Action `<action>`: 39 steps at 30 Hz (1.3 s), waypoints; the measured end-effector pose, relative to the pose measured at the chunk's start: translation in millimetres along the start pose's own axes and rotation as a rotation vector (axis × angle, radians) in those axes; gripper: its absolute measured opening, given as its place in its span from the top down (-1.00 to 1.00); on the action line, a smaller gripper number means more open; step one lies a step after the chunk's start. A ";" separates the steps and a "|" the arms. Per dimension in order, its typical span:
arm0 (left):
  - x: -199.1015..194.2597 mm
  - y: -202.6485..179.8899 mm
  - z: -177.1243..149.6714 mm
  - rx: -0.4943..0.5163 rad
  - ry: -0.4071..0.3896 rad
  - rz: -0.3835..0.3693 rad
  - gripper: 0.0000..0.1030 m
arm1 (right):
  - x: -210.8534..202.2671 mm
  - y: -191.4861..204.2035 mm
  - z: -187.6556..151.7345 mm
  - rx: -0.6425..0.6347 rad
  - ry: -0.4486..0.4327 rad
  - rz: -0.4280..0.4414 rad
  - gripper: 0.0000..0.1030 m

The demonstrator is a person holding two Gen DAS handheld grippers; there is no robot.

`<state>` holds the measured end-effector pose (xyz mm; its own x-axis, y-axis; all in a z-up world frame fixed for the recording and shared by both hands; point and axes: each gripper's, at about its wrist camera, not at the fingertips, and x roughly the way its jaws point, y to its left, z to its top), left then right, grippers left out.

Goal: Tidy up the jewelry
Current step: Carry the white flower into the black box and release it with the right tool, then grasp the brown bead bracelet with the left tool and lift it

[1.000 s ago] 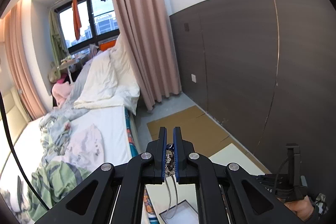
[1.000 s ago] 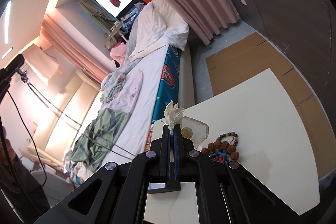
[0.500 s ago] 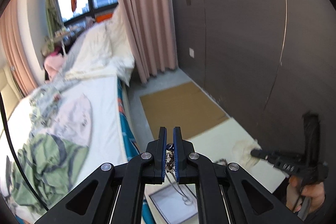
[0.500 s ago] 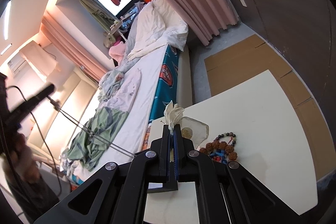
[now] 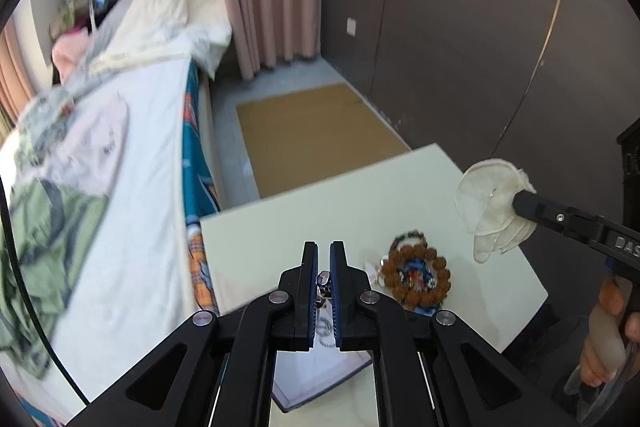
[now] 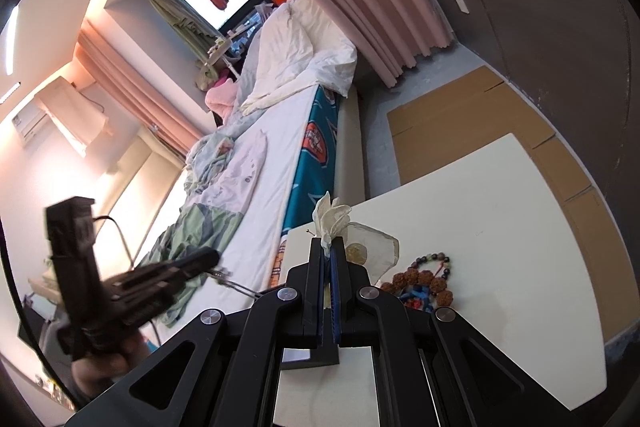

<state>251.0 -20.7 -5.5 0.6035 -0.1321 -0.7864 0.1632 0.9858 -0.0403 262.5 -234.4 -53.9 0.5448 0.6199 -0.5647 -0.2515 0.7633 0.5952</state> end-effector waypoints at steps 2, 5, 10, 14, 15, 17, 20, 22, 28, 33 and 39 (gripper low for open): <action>6.1 5.9 -2.9 -0.035 0.025 0.000 0.88 | 4.8 5.3 -1.9 -0.010 0.014 0.007 0.92; 7.5 16.4 -7.6 -0.095 0.047 -0.019 0.76 | 12.5 14.3 -6.0 -0.025 0.035 0.022 0.92; -14.0 32.0 -13.5 -0.149 -0.018 0.009 -0.58 | 31.6 29.6 -15.4 -0.054 0.080 0.051 0.92; -33.0 45.2 -16.0 -0.170 -0.039 0.031 -0.58 | 53.5 40.4 -25.2 -0.070 0.133 0.071 0.92; -38.0 48.5 -17.5 -0.172 -0.046 0.038 -0.58 | 59.2 43.7 -27.8 -0.075 0.146 0.075 0.91; -46.3 54.7 -21.6 -0.174 -0.056 0.051 -0.58 | 68.7 47.8 -32.3 -0.081 0.169 0.088 0.92; -52.4 62.8 -26.4 -0.192 -0.061 0.060 -0.58 | 85.4 56.6 -40.6 -0.090 0.212 0.121 0.91; -55.3 68.6 -29.7 -0.213 -0.061 0.059 -0.58 | 96.1 58.6 -44.3 -0.088 0.242 0.121 0.67; -55.6 70.9 -34.8 -0.229 -0.062 0.045 -0.58 | 102.6 45.0 -46.7 -0.047 0.283 0.061 -0.29; -50.6 64.7 -38.8 -0.222 -0.055 0.027 -0.60 | 79.5 36.1 -38.9 -0.039 0.258 0.040 -0.46; -36.6 44.2 -37.8 -0.218 -0.048 -0.014 -0.63 | 42.8 27.2 -26.3 -0.056 0.196 0.007 -0.52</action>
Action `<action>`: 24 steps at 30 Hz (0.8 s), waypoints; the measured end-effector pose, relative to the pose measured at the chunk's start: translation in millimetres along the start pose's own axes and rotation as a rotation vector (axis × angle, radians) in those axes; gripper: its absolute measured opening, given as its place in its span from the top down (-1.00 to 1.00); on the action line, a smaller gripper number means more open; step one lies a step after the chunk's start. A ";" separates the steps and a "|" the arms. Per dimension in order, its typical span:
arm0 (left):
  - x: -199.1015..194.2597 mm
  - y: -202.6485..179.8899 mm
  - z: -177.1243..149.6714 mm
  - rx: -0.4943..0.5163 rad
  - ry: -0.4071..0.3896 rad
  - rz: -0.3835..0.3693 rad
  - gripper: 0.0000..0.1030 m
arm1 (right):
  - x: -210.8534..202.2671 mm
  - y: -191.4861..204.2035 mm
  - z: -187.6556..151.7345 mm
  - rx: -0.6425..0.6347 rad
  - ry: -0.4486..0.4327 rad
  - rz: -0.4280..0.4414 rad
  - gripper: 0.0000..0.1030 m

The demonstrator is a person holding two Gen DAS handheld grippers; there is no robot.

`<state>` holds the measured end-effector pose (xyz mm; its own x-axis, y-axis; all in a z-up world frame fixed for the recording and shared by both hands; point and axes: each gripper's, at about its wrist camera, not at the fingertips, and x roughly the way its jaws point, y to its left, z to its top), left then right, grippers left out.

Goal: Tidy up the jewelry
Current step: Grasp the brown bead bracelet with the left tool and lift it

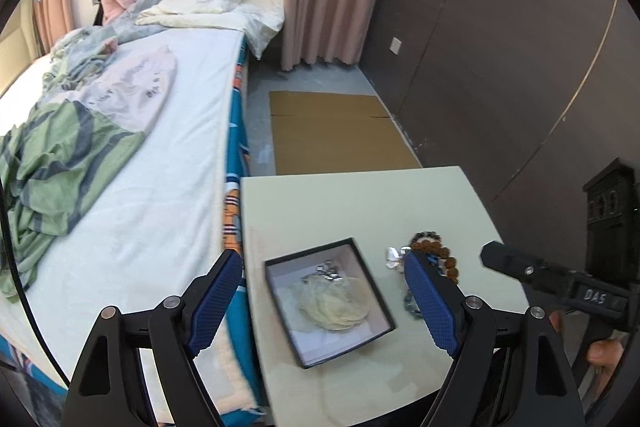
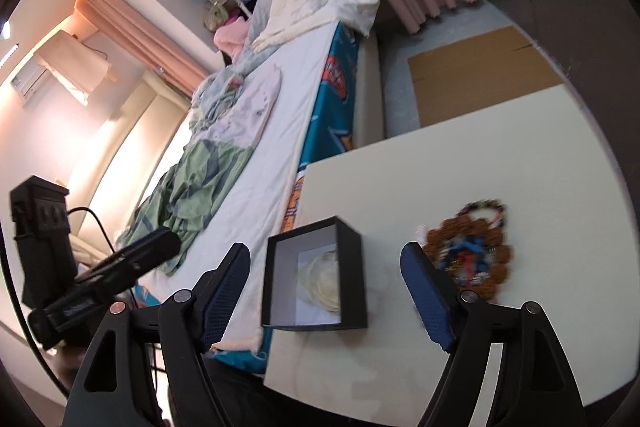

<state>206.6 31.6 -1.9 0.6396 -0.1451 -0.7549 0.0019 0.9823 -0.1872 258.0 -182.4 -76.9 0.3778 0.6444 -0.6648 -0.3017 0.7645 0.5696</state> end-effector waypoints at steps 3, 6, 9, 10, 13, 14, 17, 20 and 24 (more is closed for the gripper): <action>6.7 -11.2 -2.6 0.011 0.012 -0.018 -0.63 | -17.2 -11.0 4.0 0.005 -0.028 -0.035 -0.52; 14.6 -23.6 -5.0 0.028 0.032 -0.040 -0.63 | -28.3 -25.0 4.3 0.041 -0.041 -0.061 -0.53; 27.1 -36.7 -6.7 0.032 0.061 -0.065 -0.63 | -36.2 -40.0 2.6 0.080 -0.041 -0.092 -0.53; 30.4 -39.9 -6.6 0.033 0.069 -0.072 -0.63 | -38.9 -44.8 1.9 0.087 -0.043 -0.099 -0.53; 42.1 -51.3 -6.4 0.040 0.090 -0.095 -0.63 | -45.7 -60.6 -0.7 0.120 -0.037 -0.126 -0.53; 47.0 -55.6 -5.9 0.041 0.101 -0.100 -0.63 | -47.0 -64.8 -1.5 0.128 -0.037 -0.130 -0.53; 60.7 -67.1 -5.8 0.033 0.140 -0.130 -0.62 | -50.2 -77.9 -4.7 0.155 -0.031 -0.156 -0.53; 79.8 -81.5 -6.6 0.041 0.190 -0.143 -0.48 | -54.5 -92.8 -7.8 0.191 -0.027 -0.158 -0.53; 104.7 -95.1 -6.1 0.033 0.261 -0.161 -0.25 | -61.2 -111.7 -7.8 0.240 -0.038 -0.172 -0.53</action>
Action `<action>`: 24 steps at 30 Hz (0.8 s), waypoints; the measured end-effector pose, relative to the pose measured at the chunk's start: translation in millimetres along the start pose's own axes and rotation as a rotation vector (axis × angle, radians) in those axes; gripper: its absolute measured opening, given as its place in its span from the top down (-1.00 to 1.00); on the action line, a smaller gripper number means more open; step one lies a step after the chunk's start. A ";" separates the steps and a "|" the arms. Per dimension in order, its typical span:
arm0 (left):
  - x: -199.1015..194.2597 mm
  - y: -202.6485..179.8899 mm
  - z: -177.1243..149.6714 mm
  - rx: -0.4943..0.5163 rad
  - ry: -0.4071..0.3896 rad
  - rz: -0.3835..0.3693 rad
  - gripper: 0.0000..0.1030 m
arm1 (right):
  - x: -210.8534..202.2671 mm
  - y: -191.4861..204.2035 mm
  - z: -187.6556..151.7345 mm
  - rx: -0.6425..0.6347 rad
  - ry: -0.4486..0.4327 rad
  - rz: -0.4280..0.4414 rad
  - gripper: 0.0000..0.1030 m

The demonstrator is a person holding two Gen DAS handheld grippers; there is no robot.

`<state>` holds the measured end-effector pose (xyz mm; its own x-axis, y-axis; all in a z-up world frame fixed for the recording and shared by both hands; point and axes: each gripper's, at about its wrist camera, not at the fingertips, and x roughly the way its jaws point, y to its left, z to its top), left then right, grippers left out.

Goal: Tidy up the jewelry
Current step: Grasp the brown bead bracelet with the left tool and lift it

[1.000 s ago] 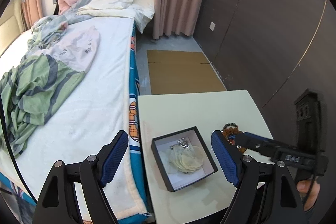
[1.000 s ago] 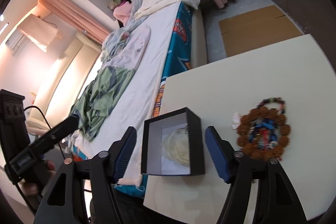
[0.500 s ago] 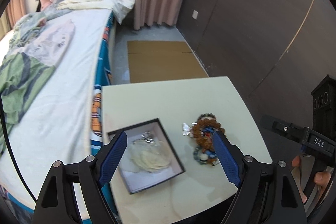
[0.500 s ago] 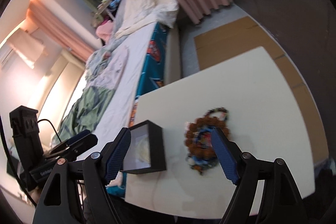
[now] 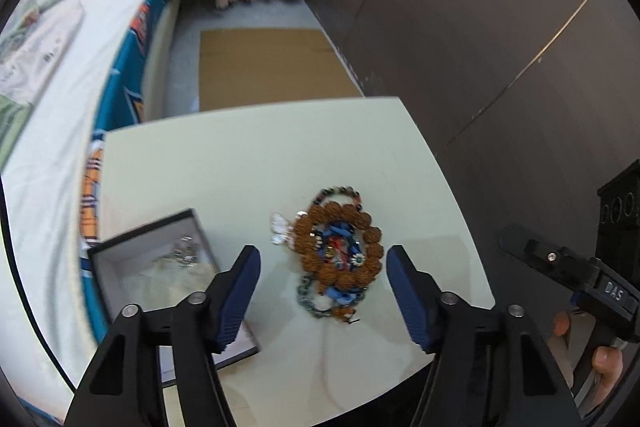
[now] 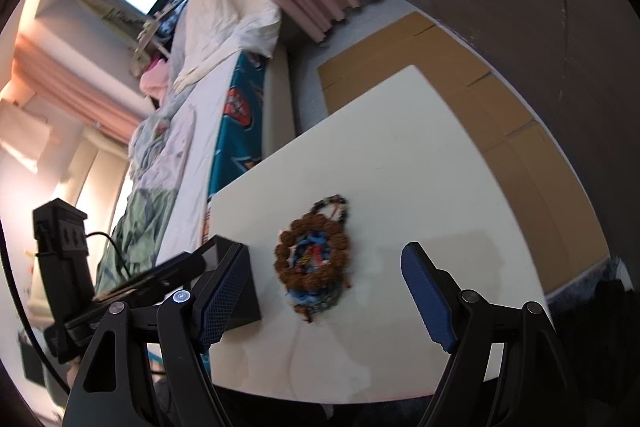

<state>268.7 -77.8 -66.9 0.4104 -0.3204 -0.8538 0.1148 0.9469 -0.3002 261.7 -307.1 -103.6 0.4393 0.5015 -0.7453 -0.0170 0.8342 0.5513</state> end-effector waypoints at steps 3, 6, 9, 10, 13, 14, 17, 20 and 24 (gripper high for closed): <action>19.3 -6.0 5.4 -0.001 0.046 0.004 -0.11 | -2.0 -8.9 3.4 0.024 -0.005 0.004 -0.53; 43.7 -9.2 9.2 -0.001 0.105 0.006 -0.08 | -3.3 -14.1 4.1 0.040 -0.001 0.008 -0.53; 61.9 -9.5 11.4 -0.002 0.155 0.016 -0.03 | -3.5 -16.0 5.3 0.039 0.001 0.019 -0.53; 67.4 -9.1 11.9 -0.007 0.167 0.023 -0.03 | -2.5 -16.6 6.2 0.037 0.001 0.020 -0.53; 81.5 -5.5 13.5 -0.038 0.204 0.041 -0.03 | 2.0 -21.5 7.9 0.055 0.012 0.020 -0.53; 83.9 -4.5 13.7 -0.044 0.211 0.043 -0.03 | 2.5 -23.5 8.2 0.063 0.013 0.020 -0.53; 91.1 -3.1 13.4 -0.056 0.220 0.057 -0.03 | 2.9 -31.3 8.9 0.091 0.010 0.012 -0.53; 97.4 -0.7 12.7 -0.057 0.228 0.072 0.11 | 2.9 -36.0 9.4 0.100 0.011 0.005 -0.53; 102.6 11.4 12.0 -0.100 0.234 0.084 0.58 | 5.7 -38.5 10.3 0.109 0.011 0.002 -0.53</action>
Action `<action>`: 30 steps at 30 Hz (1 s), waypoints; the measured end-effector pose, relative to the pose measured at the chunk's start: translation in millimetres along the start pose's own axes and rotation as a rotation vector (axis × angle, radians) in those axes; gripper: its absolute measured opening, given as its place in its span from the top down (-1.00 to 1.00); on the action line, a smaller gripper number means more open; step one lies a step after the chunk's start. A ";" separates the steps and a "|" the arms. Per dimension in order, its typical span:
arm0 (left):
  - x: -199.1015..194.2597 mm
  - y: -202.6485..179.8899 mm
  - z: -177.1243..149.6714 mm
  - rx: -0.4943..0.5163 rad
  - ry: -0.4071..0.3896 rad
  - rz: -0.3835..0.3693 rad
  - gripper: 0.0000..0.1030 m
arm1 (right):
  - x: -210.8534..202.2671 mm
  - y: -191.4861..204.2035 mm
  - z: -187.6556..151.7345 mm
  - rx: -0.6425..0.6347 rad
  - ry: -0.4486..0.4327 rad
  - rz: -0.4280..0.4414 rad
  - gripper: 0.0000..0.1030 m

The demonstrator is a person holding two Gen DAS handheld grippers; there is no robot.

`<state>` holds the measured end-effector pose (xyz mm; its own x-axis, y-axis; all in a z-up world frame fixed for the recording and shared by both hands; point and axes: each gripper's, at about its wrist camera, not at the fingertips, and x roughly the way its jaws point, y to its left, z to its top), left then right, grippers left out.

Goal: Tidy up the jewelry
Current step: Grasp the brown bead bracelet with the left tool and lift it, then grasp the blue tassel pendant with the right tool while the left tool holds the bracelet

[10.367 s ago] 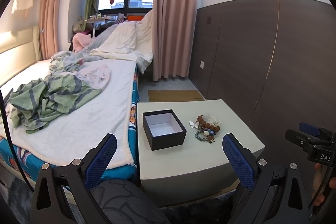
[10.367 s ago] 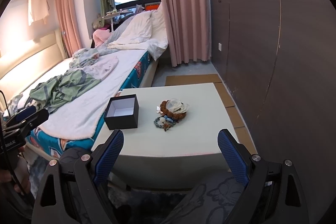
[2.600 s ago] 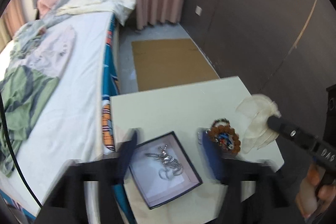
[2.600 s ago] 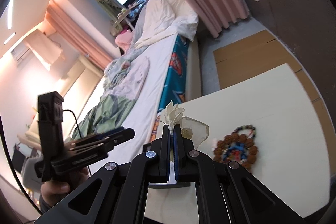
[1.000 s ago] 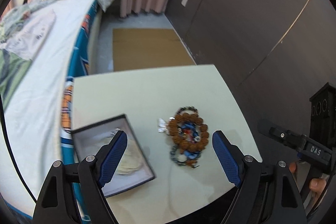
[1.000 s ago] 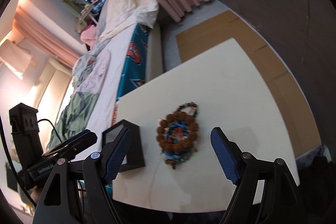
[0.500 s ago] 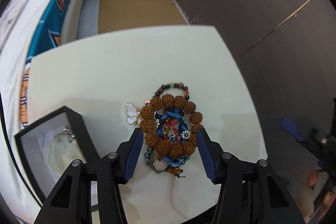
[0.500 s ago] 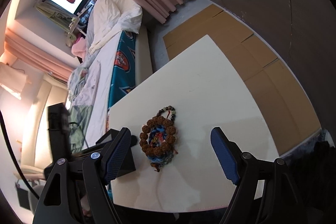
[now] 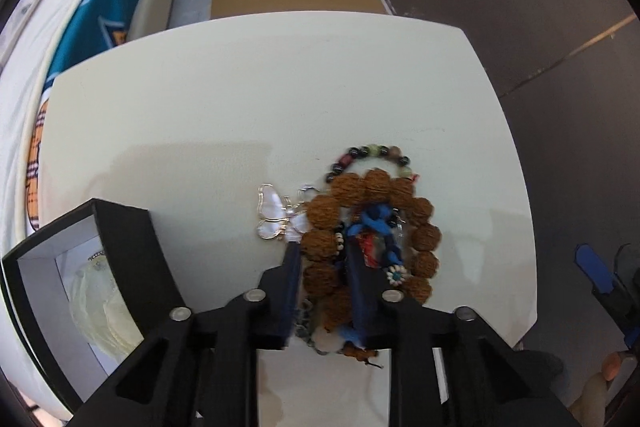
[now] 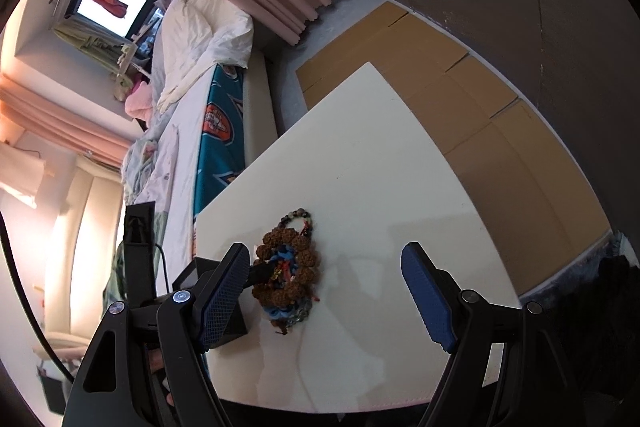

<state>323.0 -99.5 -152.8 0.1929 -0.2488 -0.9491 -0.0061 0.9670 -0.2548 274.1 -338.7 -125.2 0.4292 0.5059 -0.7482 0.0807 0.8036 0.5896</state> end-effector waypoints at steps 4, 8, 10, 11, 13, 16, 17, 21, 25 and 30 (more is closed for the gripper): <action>-5.8 4.1 -4.5 -0.007 -0.019 -0.023 0.65 | 10.7 -1.9 1.0 0.015 0.023 -0.006 -0.53; -31.3 -1.0 -8.3 0.020 -0.090 -0.067 0.65 | 22.3 4.0 -1.2 0.008 0.049 0.004 -0.53; -44.8 -6.2 -9.9 0.046 -0.118 -0.090 0.66 | 27.2 9.2 -2.6 0.000 0.058 0.012 -0.53; -51.3 -9.4 -10.7 0.059 -0.131 -0.099 0.66 | 29.5 11.5 -3.5 -0.004 0.064 0.008 -0.53; -68.0 -15.9 -12.9 0.091 -0.168 -0.107 0.66 | 34.4 16.8 -4.3 -0.019 0.073 0.001 -0.51; -89.3 -18.8 -13.4 0.105 -0.211 -0.117 0.66 | 41.3 21.3 -5.3 -0.022 0.085 0.016 -0.36; -97.8 -18.0 -14.5 0.108 -0.230 -0.119 0.66 | 44.0 23.1 -6.0 -0.023 0.091 0.018 -0.31; -120.2 -10.7 -13.8 0.110 -0.285 -0.100 0.66 | 57.3 32.3 -12.8 -0.048 0.126 0.010 -0.03; -137.9 4.6 -20.3 0.093 -0.318 -0.098 0.66 | 78.6 39.9 -20.0 -0.077 0.184 0.006 0.27; -150.7 20.5 -25.4 0.065 -0.337 -0.092 0.66 | 100.9 44.5 -27.8 -0.093 0.220 -0.034 0.35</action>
<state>268.9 -43.6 -19.7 0.5030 -0.3132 -0.8055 0.0866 0.9456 -0.3136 296.0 -243.2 -182.9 0.2210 0.5261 -0.8212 0.0039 0.8415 0.5402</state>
